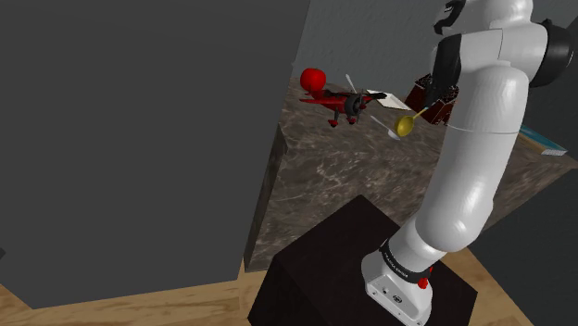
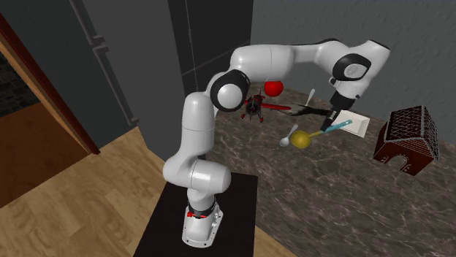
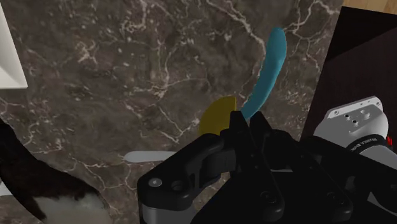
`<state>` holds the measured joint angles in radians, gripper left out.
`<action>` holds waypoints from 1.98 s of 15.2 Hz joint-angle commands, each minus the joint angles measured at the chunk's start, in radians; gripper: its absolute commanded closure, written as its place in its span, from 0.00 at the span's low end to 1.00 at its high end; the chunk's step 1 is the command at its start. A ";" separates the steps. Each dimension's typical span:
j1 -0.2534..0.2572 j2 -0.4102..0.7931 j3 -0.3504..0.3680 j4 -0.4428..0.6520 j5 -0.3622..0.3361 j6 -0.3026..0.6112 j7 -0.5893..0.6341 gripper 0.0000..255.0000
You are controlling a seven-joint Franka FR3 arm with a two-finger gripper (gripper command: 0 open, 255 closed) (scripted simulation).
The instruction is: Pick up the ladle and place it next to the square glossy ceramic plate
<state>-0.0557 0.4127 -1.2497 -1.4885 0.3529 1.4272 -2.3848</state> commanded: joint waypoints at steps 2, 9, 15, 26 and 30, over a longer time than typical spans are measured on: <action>0.019 0.001 0.002 -0.052 0.002 0.037 -0.002 1.00; 0.041 0.009 0.006 -0.146 0.012 0.128 -0.011 1.00; 0.045 0.025 0.019 -0.215 0.029 0.201 -0.023 1.00; 0.042 0.029 0.027 -0.232 0.034 0.221 -0.026 0.00; 0.043 0.029 0.027 -0.233 0.034 0.221 -0.026 0.00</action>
<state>-0.0138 0.4422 -1.2224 -1.7204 0.3871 1.6480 -2.4113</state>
